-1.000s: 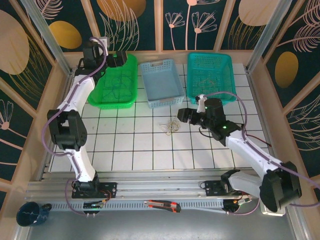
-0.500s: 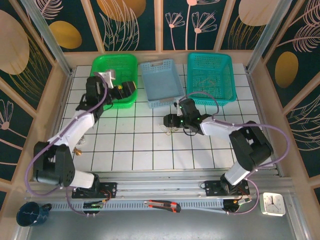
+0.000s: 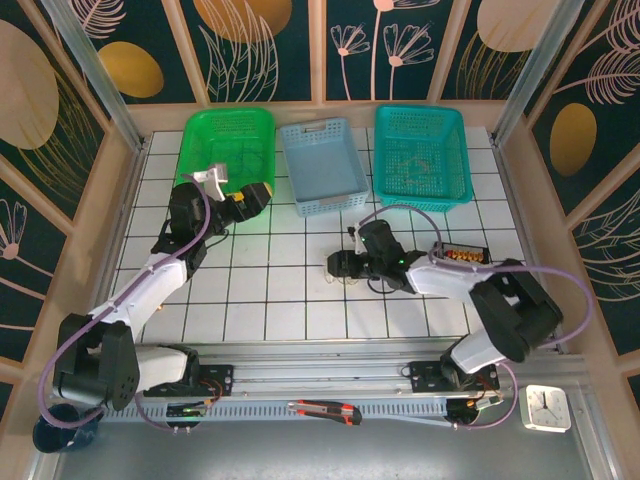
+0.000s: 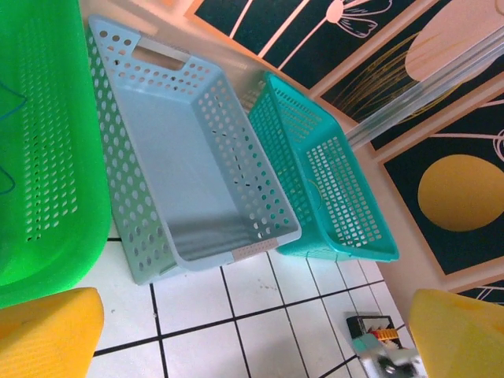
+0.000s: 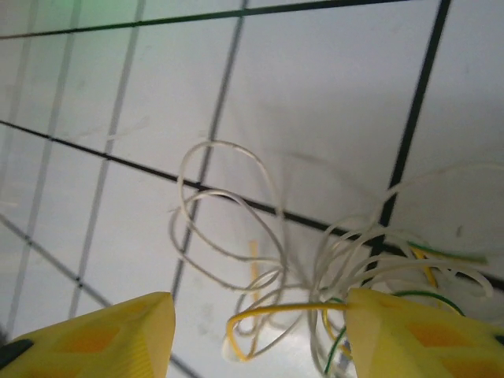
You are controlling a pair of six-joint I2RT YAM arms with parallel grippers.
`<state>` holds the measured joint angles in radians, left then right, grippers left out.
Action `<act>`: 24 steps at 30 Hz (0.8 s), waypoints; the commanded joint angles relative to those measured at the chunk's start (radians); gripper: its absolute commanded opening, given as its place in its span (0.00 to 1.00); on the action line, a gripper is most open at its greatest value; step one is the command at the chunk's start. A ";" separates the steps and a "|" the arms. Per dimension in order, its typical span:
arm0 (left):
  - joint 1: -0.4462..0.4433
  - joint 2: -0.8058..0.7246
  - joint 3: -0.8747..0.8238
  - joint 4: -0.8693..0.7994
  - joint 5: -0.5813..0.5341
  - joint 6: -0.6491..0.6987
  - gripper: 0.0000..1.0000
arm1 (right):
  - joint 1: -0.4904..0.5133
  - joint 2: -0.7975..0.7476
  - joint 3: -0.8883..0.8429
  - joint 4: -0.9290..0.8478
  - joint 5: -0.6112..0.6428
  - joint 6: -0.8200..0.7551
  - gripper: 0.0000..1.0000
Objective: Untangle the cables
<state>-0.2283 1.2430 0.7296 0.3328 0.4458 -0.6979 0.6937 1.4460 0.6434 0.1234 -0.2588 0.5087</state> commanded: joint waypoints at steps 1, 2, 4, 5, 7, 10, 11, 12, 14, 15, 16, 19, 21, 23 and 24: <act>0.003 0.008 0.004 0.061 0.021 -0.024 0.99 | 0.007 -0.126 0.013 -0.024 0.018 0.038 0.60; 0.003 0.011 0.001 0.068 0.022 -0.027 0.99 | 0.006 -0.147 0.027 -0.056 0.048 0.024 0.60; -0.001 0.016 -0.010 0.083 0.024 -0.035 0.99 | 0.006 -0.176 0.075 -0.128 0.119 -0.018 0.61; -0.002 0.016 -0.016 0.086 0.024 -0.037 0.99 | 0.006 -0.180 0.098 -0.150 0.144 -0.036 0.60; -0.007 0.014 -0.030 0.094 0.022 -0.039 0.99 | 0.007 -0.169 0.145 -0.200 0.186 -0.083 0.60; -0.009 0.006 -0.056 0.101 0.019 -0.045 0.99 | 0.006 -0.127 0.197 -0.249 0.220 -0.132 0.58; -0.012 0.002 -0.063 0.102 0.018 -0.045 0.99 | 0.006 -0.118 0.204 -0.257 0.229 -0.142 0.57; -0.012 -0.002 -0.072 0.101 0.017 -0.045 0.99 | 0.006 -0.109 0.205 -0.261 0.236 -0.145 0.56; -0.012 -0.011 -0.085 0.103 0.015 -0.045 0.99 | 0.006 -0.098 0.198 -0.255 0.239 -0.142 0.51; -0.012 -0.011 -0.091 0.103 0.017 -0.046 0.99 | 0.006 -0.093 0.193 -0.250 0.230 -0.136 0.49; -0.012 -0.009 -0.097 0.103 0.019 -0.049 0.99 | 0.006 -0.089 0.187 -0.241 0.215 -0.134 0.49; -0.017 0.005 -0.113 0.117 0.028 -0.057 0.99 | 0.026 -0.069 0.173 -0.212 0.172 -0.137 0.46; -0.022 0.010 -0.125 0.124 0.025 -0.060 0.99 | 0.046 -0.046 0.181 -0.213 0.168 -0.148 0.44; -0.025 0.013 -0.135 0.127 0.019 -0.062 0.99 | 0.075 -0.019 0.198 -0.221 0.168 -0.164 0.42; -0.025 0.014 -0.140 0.127 0.016 -0.062 0.99 | 0.091 -0.004 0.211 -0.224 0.170 -0.175 0.42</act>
<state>-0.2478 1.2503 0.6086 0.4160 0.4492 -0.7441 0.7486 1.4071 0.8295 -0.0879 -0.0795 0.3710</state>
